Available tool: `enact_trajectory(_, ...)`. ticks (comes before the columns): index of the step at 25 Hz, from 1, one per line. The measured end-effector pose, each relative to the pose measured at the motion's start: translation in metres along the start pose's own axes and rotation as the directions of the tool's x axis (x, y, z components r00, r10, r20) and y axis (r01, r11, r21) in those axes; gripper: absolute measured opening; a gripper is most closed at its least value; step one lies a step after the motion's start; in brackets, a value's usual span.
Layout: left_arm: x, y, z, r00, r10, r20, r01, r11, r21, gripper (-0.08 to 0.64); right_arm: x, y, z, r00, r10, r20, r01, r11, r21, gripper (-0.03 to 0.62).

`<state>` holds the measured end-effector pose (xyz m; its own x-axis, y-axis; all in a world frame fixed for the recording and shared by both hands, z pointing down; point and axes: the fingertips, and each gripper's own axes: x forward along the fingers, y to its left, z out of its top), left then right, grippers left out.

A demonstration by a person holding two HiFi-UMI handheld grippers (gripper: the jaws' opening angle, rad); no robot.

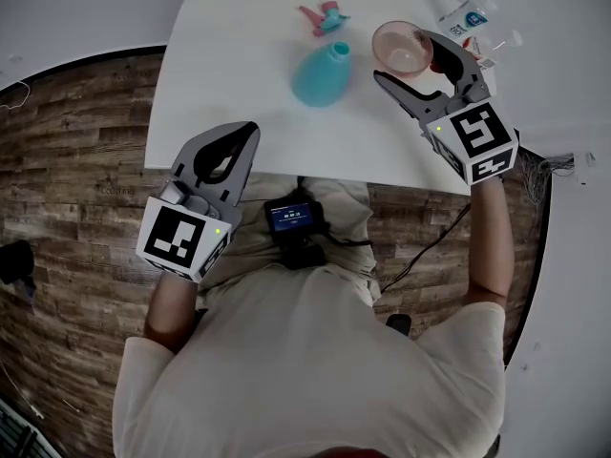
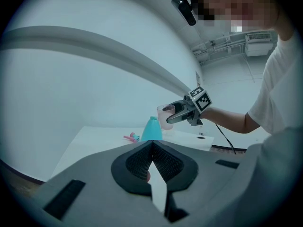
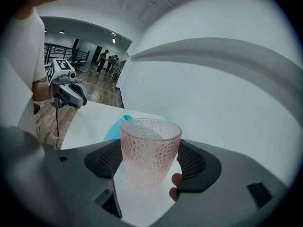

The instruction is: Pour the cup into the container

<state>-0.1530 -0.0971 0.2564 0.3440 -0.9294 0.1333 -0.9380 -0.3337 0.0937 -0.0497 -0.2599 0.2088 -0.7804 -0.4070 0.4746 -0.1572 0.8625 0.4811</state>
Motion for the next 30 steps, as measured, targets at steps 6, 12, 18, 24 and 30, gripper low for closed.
enact_trajectory(6, 0.004, 0.001, 0.003, 1.000, -0.006, 0.000, 0.006, 1.000, 0.012, 0.012, 0.006, -0.004, -0.001, 1.000, -0.009, -0.023, 0.008, 1.000, -0.022, 0.360)
enact_trajectory(12, 0.005, 0.002, 0.002, 1.000, -0.010, -0.003, 0.010, 1.000, 0.017, 0.012, 0.007, -0.004, 0.001, 0.999, -0.003, -0.044, 0.001, 0.999, -0.036, 0.360)
enact_trajectory(18, 0.007, 0.002, 0.001, 1.000, -0.015, -0.009, 0.015, 1.000, 0.023, 0.012, 0.010, -0.004, 0.005, 0.998, -0.001, -0.060, -0.002, 0.998, -0.060, 0.360)
enact_trajectory(24, 0.004, 0.004, 0.002, 1.000, -0.011, -0.004, 0.011, 1.000, 0.027, 0.012, 0.012, -0.008, 0.015, 0.995, -0.029, -0.094, 0.016, 0.990, -0.137, 0.360)
enact_trajectory(30, 0.001, 0.006, -0.002, 1.000, -0.007, -0.011, 0.008, 1.000, 0.024, 0.012, 0.016, -0.006, 0.026, 0.994, -0.025, -0.105, 0.008, 0.986, -0.164, 0.360)
